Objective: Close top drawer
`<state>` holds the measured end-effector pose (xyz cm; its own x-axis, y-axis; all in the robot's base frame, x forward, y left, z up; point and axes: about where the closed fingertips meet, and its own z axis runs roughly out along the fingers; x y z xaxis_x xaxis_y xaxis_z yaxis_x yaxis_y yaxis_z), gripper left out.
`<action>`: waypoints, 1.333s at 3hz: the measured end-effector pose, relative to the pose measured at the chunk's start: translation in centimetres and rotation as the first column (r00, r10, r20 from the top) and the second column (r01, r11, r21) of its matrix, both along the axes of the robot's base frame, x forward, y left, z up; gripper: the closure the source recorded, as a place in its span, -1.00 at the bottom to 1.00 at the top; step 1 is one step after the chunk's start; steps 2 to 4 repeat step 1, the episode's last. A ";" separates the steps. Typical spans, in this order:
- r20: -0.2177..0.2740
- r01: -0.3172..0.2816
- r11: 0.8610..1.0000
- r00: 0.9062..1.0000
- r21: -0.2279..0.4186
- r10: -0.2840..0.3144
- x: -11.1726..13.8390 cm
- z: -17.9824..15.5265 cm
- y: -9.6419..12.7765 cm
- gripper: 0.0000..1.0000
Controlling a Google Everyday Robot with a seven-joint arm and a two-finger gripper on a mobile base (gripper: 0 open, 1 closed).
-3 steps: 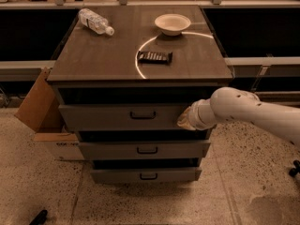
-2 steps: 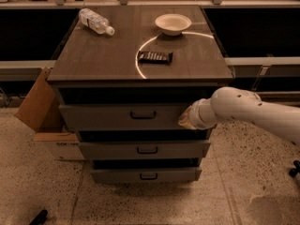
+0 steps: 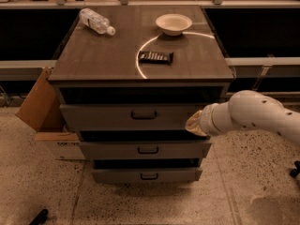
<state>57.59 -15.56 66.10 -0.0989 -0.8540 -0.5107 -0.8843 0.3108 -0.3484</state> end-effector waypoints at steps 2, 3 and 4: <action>-0.008 -0.036 0.999 0.999 0.014 0.036 -1.6 1.0 -0.4 1.00; -0.008 -0.036 0.999 0.999 0.014 0.036 -1.6 1.0 -0.4 1.00; -0.008 -0.036 0.999 0.999 0.014 0.036 -1.6 1.0 -0.4 1.00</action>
Offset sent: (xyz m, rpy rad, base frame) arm 0.0000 0.0000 0.0000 0.0000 0.0000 0.0000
